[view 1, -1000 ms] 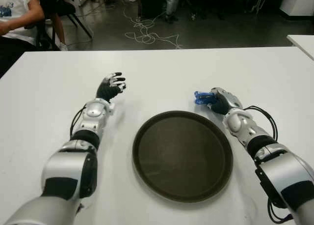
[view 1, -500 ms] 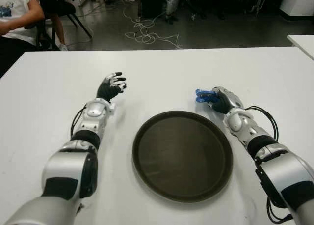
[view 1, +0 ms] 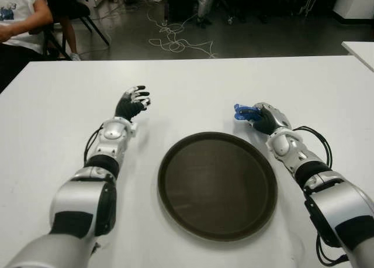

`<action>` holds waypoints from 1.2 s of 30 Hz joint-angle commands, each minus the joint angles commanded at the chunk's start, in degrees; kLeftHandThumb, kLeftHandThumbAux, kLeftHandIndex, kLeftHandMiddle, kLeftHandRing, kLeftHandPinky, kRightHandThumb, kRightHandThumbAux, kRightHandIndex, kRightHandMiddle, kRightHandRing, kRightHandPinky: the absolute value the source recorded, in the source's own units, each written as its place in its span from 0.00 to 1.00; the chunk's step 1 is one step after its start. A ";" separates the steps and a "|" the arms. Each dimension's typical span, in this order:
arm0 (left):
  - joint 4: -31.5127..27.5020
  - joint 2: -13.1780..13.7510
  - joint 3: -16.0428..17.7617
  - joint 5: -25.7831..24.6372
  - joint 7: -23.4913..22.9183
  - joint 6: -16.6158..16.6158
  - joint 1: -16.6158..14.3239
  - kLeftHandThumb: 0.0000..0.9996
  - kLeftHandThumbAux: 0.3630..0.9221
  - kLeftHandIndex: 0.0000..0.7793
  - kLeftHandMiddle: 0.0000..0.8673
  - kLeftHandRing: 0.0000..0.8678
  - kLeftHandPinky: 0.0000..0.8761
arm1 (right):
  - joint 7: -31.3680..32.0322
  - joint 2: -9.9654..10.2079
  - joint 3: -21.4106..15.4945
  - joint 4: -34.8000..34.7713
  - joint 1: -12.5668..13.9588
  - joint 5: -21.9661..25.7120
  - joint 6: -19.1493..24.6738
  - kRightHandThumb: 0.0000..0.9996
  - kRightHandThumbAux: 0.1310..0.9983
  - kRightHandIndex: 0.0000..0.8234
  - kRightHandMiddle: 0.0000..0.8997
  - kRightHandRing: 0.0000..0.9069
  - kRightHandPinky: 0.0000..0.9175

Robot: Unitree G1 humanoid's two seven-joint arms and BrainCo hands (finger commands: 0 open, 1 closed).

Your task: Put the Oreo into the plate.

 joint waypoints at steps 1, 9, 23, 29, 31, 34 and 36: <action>0.00 0.00 -0.01 0.00 0.00 0.01 0.00 0.16 0.73 0.27 0.29 0.28 0.29 | -0.20 -0.05 -0.04 -0.01 -0.02 0.01 -0.18 0.70 0.68 0.53 0.86 0.84 0.80; 0.02 -0.08 0.01 -0.10 0.22 -0.23 0.02 0.17 0.74 0.28 0.30 0.29 0.30 | -8.41 -1.84 0.08 -5.55 0.98 -1.19 -6.89 0.70 0.68 0.53 0.87 0.84 0.80; 0.05 0.01 -0.19 0.08 0.46 -0.37 0.19 0.17 0.71 0.27 0.30 0.29 0.30 | -6.97 -2.71 5.14 -28.12 10.76 -4.49 -19.97 0.70 0.68 0.53 0.87 0.86 0.84; 0.07 0.06 -0.15 0.05 0.44 -0.30 0.18 0.17 0.69 0.27 0.30 0.28 0.29 | 5.77 -4.02 5.40 -31.69 12.43 -1.62 -22.28 0.70 0.68 0.53 0.89 0.88 0.86; 0.08 0.10 -0.19 0.09 0.47 -0.30 0.19 0.16 0.69 0.26 0.30 0.28 0.28 | 13.60 -4.89 6.38 -32.18 12.42 -0.02 -22.48 0.70 0.68 0.53 0.89 0.88 0.86; 0.05 0.09 -0.07 -0.04 0.47 -0.32 0.19 0.15 0.68 0.26 0.29 0.28 0.30 | 22.87 -6.02 7.40 -34.91 12.69 2.22 -21.99 0.70 0.68 0.53 0.89 0.88 0.86; 0.01 0.10 -0.03 -0.09 0.47 -0.33 0.21 0.15 0.69 0.26 0.29 0.28 0.30 | 27.31 -6.31 7.56 -36.58 12.89 3.90 -21.65 0.70 0.68 0.53 0.90 0.89 0.87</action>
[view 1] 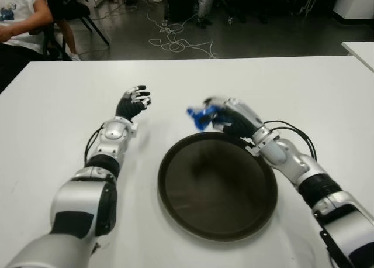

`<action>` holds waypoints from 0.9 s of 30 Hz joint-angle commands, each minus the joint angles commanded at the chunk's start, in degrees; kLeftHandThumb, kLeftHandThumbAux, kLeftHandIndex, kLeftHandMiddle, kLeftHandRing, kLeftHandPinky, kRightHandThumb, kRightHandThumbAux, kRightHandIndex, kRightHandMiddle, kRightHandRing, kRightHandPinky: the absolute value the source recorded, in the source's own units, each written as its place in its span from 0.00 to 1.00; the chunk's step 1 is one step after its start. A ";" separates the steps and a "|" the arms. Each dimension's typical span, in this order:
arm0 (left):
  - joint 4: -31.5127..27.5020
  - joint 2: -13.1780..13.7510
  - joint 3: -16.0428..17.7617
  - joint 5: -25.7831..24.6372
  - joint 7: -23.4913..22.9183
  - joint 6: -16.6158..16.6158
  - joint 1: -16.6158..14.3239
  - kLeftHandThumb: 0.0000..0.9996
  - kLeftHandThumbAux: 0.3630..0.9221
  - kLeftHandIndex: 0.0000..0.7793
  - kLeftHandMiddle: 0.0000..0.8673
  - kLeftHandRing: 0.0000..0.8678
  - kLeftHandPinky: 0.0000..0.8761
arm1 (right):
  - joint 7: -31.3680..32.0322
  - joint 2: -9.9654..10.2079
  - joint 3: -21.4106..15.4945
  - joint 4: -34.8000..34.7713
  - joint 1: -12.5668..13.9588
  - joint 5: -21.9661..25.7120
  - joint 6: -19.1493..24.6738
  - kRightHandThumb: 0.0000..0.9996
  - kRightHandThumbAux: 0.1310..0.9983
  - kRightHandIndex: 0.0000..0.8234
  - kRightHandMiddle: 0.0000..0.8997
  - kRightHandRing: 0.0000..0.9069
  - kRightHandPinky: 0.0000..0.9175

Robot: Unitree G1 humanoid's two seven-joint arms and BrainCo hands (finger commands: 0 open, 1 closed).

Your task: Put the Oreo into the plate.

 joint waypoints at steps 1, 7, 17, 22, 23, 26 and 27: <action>-0.02 0.01 0.01 -0.01 0.00 0.00 0.01 0.15 0.69 0.26 0.29 0.28 0.30 | 1.84 -0.08 -0.03 -0.76 0.13 0.75 0.17 0.70 0.68 0.53 0.90 0.90 0.89; -0.04 0.09 -0.11 0.09 -0.06 0.41 -0.09 0.14 0.70 0.24 0.28 0.28 0.30 | 12.07 -1.28 -0.63 -7.27 2.18 4.68 2.85 0.70 0.68 0.53 0.90 0.90 0.87; -0.12 0.13 -0.68 0.61 0.15 0.46 -0.12 0.13 0.71 0.25 0.28 0.27 0.29 | 21.20 -2.15 -2.02 -13.07 3.90 7.90 6.94 0.69 0.68 0.53 0.88 0.88 0.85; -0.10 0.13 -0.76 0.83 0.37 0.44 -0.16 0.12 0.70 0.25 0.28 0.28 0.30 | 26.33 -4.34 -3.57 -15.96 3.90 10.38 9.97 0.69 0.68 0.53 0.87 0.86 0.84; -0.10 0.12 -0.74 0.80 0.36 0.44 -0.14 0.13 0.70 0.25 0.29 0.28 0.30 | 26.83 -4.54 -3.80 -16.00 3.69 10.48 10.30 0.69 0.68 0.53 0.87 0.86 0.83; -0.11 0.10 -0.69 0.70 0.29 0.46 -0.10 0.13 0.71 0.25 0.29 0.28 0.30 | 27.73 -4.79 -4.25 -16.20 3.41 10.46 11.11 0.69 0.68 0.53 0.87 0.86 0.83; -0.10 0.09 -0.66 0.65 0.21 0.44 -0.10 0.13 0.71 0.25 0.29 0.28 0.30 | 28.01 -4.90 -4.31 -16.16 3.17 10.17 11.54 0.69 0.68 0.53 0.87 0.86 0.84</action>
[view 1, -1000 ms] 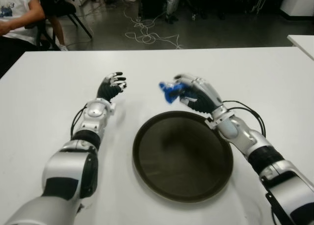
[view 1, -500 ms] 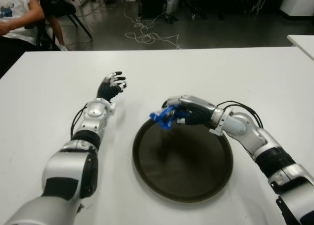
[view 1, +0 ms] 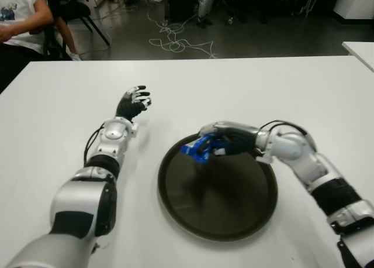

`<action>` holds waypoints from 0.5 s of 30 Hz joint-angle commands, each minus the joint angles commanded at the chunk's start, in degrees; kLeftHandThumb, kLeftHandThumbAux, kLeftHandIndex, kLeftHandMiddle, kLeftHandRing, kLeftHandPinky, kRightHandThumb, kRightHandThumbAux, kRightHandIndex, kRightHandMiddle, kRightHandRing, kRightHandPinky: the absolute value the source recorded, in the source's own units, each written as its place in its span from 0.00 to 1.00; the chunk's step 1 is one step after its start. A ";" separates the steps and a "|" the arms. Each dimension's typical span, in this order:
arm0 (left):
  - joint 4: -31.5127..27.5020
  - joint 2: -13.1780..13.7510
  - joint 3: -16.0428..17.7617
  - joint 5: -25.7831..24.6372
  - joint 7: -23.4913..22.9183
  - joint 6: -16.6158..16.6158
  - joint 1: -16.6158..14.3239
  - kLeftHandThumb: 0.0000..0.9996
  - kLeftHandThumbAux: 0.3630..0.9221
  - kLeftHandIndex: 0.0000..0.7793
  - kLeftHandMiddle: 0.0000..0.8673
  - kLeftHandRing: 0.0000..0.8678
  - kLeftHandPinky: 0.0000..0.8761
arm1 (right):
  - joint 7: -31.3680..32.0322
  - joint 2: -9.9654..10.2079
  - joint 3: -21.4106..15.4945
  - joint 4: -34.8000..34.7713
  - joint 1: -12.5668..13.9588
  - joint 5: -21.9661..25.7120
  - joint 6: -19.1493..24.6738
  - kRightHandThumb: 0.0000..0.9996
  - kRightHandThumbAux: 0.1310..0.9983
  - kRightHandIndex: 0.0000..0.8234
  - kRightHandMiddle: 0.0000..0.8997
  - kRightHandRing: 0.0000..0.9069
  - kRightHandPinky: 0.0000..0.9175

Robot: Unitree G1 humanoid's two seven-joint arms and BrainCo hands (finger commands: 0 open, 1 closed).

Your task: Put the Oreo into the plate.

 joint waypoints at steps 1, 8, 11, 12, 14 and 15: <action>0.00 0.00 0.02 -0.04 -0.06 -0.01 0.00 0.13 0.71 0.25 0.29 0.28 0.30 | 0.22 -0.07 -0.06 0.03 -0.17 -0.22 0.32 0.70 0.68 0.53 0.87 0.86 0.85; -0.03 -0.08 0.35 -0.42 -0.39 -0.51 0.14 0.14 0.72 0.25 0.29 0.28 0.29 | 2.98 -2.50 0.70 3.21 -3.51 -2.31 -1.63 0.70 0.68 0.53 0.87 0.87 0.87; -0.05 -0.09 0.41 -0.43 -0.47 -0.60 0.14 0.14 0.71 0.25 0.29 0.28 0.29 | 3.88 -3.21 0.99 6.22 -5.37 -2.72 -5.50 0.70 0.68 0.53 0.85 0.86 0.85; -0.07 -0.11 0.40 -0.41 -0.47 -0.66 0.14 0.13 0.71 0.25 0.29 0.28 0.29 | 3.77 -3.48 0.91 7.22 -5.73 -2.78 -7.21 0.70 0.68 0.53 0.84 0.86 0.84; -0.11 -0.06 0.42 -0.39 -0.54 -0.76 0.19 0.13 0.71 0.25 0.29 0.27 0.28 | 3.60 -3.63 0.80 8.63 -6.20 -2.85 -9.30 0.70 0.68 0.52 0.82 0.84 0.82; -0.12 -0.04 0.39 -0.34 -0.56 -0.78 0.20 0.13 0.71 0.25 0.29 0.27 0.28 | 3.57 -3.89 0.67 9.63 -6.45 -2.74 -10.61 0.70 0.68 0.52 0.82 0.84 0.81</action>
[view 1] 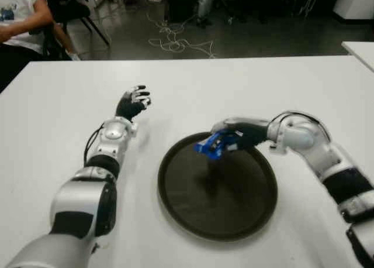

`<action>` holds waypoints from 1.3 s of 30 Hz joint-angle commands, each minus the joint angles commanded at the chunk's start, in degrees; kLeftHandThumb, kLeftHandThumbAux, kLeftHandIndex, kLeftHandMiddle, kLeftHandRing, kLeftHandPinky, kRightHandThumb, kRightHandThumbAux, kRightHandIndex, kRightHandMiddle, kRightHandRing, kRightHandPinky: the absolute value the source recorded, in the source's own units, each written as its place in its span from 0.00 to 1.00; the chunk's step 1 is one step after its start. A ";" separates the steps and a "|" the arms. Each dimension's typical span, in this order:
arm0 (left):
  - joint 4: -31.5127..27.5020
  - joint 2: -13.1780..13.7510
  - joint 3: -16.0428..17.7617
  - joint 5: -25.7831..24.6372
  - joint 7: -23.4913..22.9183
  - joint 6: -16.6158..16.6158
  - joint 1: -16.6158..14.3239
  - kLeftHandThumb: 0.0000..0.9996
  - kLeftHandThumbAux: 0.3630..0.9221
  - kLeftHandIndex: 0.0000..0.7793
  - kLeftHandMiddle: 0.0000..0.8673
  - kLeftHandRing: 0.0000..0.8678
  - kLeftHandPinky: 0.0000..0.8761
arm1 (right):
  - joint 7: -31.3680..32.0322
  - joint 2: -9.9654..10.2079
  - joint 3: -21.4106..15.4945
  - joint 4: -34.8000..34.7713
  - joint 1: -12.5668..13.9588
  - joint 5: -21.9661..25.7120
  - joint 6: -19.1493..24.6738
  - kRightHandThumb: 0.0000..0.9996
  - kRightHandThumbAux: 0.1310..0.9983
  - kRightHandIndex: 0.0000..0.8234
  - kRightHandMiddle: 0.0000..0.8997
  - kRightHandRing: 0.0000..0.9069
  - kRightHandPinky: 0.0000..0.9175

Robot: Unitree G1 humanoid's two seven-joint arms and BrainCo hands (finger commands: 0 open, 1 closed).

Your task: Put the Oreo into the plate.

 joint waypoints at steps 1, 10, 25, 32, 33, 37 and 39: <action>-0.01 0.03 -0.08 0.11 0.03 0.03 -0.02 0.13 0.70 0.26 0.29 0.27 0.28 | 0.04 -0.71 -0.35 1.51 -0.26 0.29 -1.64 0.69 0.68 0.52 0.81 0.83 0.81; 0.05 0.22 -0.23 0.33 0.07 0.11 -0.05 0.13 0.71 0.27 0.30 0.28 0.28 | -1.53 -0.89 -1.57 6.91 -1.38 0.68 -6.60 0.68 0.69 0.50 0.49 0.48 0.41; -0.01 0.23 -0.61 0.51 0.60 0.02 -0.08 0.14 0.75 0.26 0.30 0.28 0.31 | 4.70 -2.91 -3.37 13.71 -4.92 4.65 -10.06 0.00 0.18 0.00 0.00 0.00 0.00; 0.02 0.17 -0.34 0.12 0.48 0.50 -0.23 0.15 0.75 0.25 0.29 0.28 0.29 | 5.61 -2.81 -3.80 16.80 -5.96 4.95 -13.10 0.00 0.13 0.00 0.00 0.00 0.00; 0.02 0.18 -0.34 0.12 0.49 0.55 -0.23 0.15 0.75 0.25 0.29 0.28 0.29 | 5.12 -2.89 -3.81 16.96 -6.00 4.49 -13.25 0.00 0.13 0.00 0.00 0.00 0.00; 0.03 0.21 -0.26 0.08 0.48 0.68 -0.21 0.14 0.74 0.24 0.29 0.27 0.29 | 4.31 -2.90 -3.89 17.99 -6.29 3.71 -12.96 0.01 0.12 0.00 0.00 0.00 0.00; 0.02 0.18 -0.25 0.09 0.55 0.65 -0.18 0.13 0.73 0.24 0.28 0.27 0.29 | 5.05 -2.63 -3.87 18.93 -6.69 4.17 -12.52 0.01 0.11 0.00 0.00 0.00 0.00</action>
